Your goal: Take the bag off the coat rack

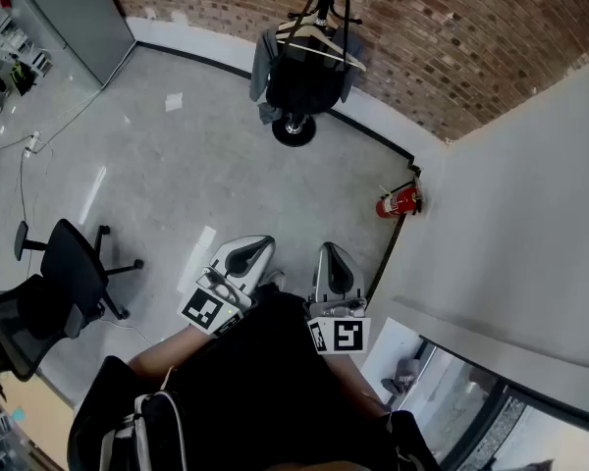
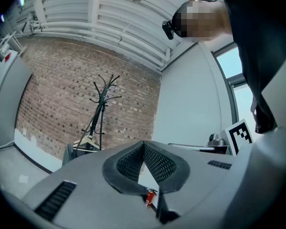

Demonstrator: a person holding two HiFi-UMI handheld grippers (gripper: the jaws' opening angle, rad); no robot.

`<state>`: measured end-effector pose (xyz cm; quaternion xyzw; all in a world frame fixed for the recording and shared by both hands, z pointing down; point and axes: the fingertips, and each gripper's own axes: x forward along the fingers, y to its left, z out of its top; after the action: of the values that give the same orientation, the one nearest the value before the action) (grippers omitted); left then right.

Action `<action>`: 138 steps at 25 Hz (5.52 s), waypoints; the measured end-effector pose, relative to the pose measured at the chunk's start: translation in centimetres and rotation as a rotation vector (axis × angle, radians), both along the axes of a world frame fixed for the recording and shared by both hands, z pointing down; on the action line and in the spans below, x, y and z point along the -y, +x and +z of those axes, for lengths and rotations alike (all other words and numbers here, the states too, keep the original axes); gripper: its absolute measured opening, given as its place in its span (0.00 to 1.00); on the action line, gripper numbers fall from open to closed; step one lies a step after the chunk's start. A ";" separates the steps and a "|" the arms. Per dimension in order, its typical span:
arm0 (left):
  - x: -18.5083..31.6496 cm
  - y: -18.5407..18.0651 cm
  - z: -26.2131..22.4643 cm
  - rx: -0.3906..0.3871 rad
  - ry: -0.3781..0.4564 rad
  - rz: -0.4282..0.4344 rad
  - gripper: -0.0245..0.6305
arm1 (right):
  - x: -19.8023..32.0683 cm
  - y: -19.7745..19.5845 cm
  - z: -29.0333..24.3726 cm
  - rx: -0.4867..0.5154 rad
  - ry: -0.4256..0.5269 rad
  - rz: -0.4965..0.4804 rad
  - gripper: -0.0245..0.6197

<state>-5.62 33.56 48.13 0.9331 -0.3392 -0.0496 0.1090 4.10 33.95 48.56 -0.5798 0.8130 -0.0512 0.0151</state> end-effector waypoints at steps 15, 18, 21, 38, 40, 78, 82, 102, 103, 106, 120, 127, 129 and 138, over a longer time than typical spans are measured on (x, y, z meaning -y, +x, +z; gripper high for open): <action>1.0 5.1 -0.8 -0.042 0.013 0.049 0.07 | 1.0 4.7 1.5 0.062 -0.061 0.007 0.07; 2.0 5.8 -1.6 -0.056 0.047 0.053 0.07 | 1.7 5.7 1.4 0.072 -0.046 0.025 0.07; 2.7 6.3 -0.8 -0.021 0.029 0.071 0.07 | 2.8 6.6 1.0 0.076 -0.034 0.049 0.07; 14.8 7.8 -2.1 0.004 0.066 0.130 0.07 | 14.2 7.4 -0.7 0.055 0.005 0.077 0.07; 16.6 7.4 -2.2 0.000 0.056 0.130 0.07 | 16.0 6.9 -0.8 0.045 -0.006 0.081 0.07; 42.8 0.8 -4.0 -0.168 0.020 0.023 0.07 | 40.4 0.4 0.8 -0.103 -0.147 0.031 0.07; 45.1 1.2 -5.1 -0.133 0.048 -0.016 0.07 | 43.0 2.6 -0.9 -0.104 -0.084 0.044 0.07; 57.6 6.6 -5.0 0.028 0.121 -0.181 0.10 | 56.7 9.9 -4.1 -0.101 0.059 0.016 0.07; 58.1 6.7 -4.7 0.037 0.121 -0.187 0.11 | 57.4 10.0 -4.1 -0.106 0.061 0.008 0.07; 59.3 6.6 -3.9 0.055 0.125 -0.219 0.14 | 58.9 9.8 -3.9 -0.099 0.052 -0.024 0.07; 63.5 7.9 -4.3 0.091 0.153 -0.277 0.17 | 63.9 8.6 -3.8 -0.124 0.073 -0.086 0.07; 64.8 8.6 -4.6 0.129 0.163 -0.283 0.19 | 65.7 8.0 -3.6 -0.114 0.052 -0.122 0.10; 65.2 8.8 -4.9 0.131 0.162 -0.282 0.19 | 66.1 8.0 -3.5 -0.122 0.049 -0.116 0.12; 67.3 9.6 -4.1 0.173 0.159 -0.277 0.21 | 68.2 6.2 -3.7 -0.240 0.046 -0.150 0.14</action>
<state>4.02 -33.72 44.00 0.8839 -0.4675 -0.0104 -0.0023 10.35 -34.23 44.89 -0.5190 0.8509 0.0361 -0.0726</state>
